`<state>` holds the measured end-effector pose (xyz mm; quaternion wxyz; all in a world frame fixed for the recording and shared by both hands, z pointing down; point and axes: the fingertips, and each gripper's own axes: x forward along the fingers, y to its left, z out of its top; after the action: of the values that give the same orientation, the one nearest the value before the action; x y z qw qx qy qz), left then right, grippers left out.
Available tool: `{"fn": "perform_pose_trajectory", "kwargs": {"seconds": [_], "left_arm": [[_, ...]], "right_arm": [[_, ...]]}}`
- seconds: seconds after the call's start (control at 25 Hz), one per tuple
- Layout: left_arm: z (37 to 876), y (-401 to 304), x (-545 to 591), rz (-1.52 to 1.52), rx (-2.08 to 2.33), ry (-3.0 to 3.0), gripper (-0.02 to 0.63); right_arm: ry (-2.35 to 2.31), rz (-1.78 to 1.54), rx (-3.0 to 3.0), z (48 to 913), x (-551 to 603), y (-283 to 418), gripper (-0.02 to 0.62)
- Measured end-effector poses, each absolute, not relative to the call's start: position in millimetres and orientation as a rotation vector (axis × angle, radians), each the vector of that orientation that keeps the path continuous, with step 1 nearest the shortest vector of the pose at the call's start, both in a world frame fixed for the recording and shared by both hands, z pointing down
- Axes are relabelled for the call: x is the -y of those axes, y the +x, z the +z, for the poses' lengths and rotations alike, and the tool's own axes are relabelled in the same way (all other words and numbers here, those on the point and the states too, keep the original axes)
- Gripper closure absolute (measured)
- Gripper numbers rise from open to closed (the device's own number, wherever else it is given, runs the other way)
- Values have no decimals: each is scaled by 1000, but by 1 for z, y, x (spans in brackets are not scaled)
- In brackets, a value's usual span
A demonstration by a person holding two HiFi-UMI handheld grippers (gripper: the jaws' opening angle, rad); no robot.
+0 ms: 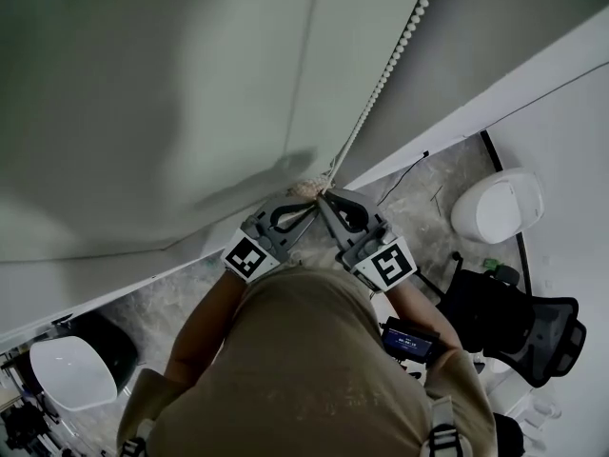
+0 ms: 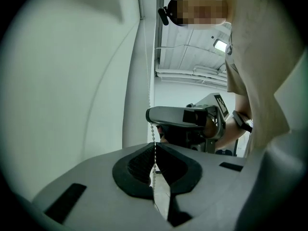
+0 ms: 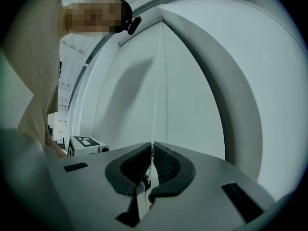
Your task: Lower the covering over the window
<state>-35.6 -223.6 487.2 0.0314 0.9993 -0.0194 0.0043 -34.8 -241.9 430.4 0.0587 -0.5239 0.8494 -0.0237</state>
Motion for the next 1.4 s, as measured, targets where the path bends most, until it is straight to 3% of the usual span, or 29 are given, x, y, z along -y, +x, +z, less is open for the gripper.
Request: {"fn": "perform_pose_trajectory", "kwargs": {"seconds": [0.2, 0.28, 0.52, 0.56, 0.6, 0.76, 0.8, 0.88, 1.0, 1.16, 1.24, 1.4], "left_arm": [[477, -53, 228, -119, 6, 2927, 577], [469, -59, 236, -178, 24, 2898, 506], [424, -34, 242, -125, 8, 3016, 500], [422, -31, 243, -97, 31, 3037, 508], [422, -27, 245, -79, 55, 3054, 583], [427, -29, 248, -100, 105, 3077, 589], [433, -34, 250, -86, 121, 3086, 589], [451, -41, 257, -25, 144, 3103, 589], [475, -46, 255, 10, 118, 3089, 589], [479, -44, 235, 1, 58, 3096, 590], [478, -38, 231, -6, 52, 3086, 589], [472, -47, 235, -60, -3, 3005, 588]], "right_arm": [[-1598, -163, -2542, 446, 241, -28, 580], [-1592, -217, -2571, 469, 239, -28, 580], [-1534, -312, -2630, 484, 240, -43, 580], [-1536, -327, -2638, 485, 239, -45, 580], [-1542, -335, -2645, 487, 239, -44, 581], [-1509, -198, -2658, 476, 235, -39, 578], [-1480, -153, -2640, 467, 231, -37, 569], [-1455, -90, -2571, 445, 227, -28, 465], [-1466, -41, -2543, 423, 234, -27, 463], [-1461, -27, -2640, 423, 242, -48, 479], [-1513, -35, -2644, 426, 244, -46, 565], [-1542, -109, -2601, 431, 251, -43, 578]]}}
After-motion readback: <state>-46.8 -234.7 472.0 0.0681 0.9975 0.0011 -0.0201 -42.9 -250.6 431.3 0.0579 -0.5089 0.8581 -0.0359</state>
